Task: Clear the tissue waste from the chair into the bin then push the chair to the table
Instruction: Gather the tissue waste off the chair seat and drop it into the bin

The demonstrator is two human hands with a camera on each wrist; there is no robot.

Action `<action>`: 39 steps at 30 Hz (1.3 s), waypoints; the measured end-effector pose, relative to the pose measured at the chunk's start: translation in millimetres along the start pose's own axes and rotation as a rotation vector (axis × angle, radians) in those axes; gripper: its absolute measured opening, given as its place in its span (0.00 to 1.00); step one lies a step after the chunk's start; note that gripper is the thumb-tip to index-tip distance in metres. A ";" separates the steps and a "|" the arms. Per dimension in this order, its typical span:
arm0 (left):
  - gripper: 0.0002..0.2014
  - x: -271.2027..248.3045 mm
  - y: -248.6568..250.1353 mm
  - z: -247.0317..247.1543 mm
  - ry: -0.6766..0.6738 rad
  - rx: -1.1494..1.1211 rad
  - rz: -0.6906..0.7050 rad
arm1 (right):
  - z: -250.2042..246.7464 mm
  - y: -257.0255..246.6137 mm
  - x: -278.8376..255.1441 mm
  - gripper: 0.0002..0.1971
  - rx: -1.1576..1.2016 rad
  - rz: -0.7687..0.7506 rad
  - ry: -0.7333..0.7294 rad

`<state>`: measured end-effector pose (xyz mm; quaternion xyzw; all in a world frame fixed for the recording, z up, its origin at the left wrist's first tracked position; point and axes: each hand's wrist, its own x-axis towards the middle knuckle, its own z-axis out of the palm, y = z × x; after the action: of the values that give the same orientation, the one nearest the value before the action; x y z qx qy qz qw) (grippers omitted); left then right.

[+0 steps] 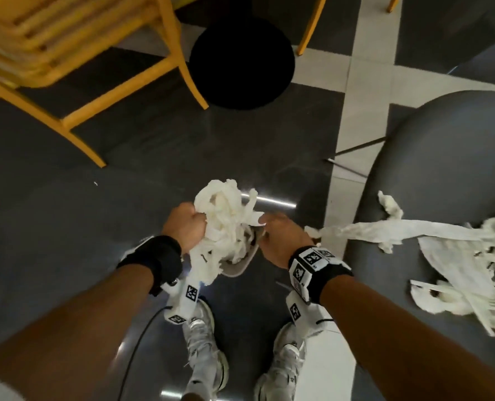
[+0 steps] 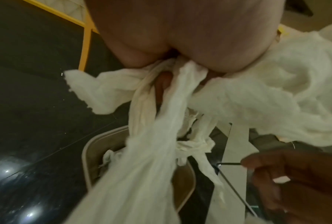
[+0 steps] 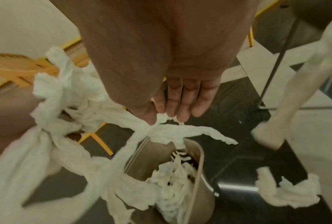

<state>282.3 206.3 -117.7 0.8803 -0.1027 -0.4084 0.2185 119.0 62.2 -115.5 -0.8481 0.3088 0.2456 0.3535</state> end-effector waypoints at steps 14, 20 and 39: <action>0.17 101.6 -89.6 96.7 -0.320 0.305 0.239 | 133.1 -1.8 118.4 0.28 0.247 0.066 -0.051; 0.16 136.9 -82.6 89.5 -0.355 0.370 0.356 | 156.7 7.9 179.7 0.27 -0.149 0.120 -0.102; 0.33 152.0 -103.8 64.7 -0.015 0.327 0.434 | 159.3 -20.8 164.7 0.28 -0.276 -0.409 -0.376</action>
<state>331.2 224.0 -305.8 0.8582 -0.3550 -0.3366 0.1552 215.3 135.8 -311.1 -0.8725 0.0245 0.3615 0.3279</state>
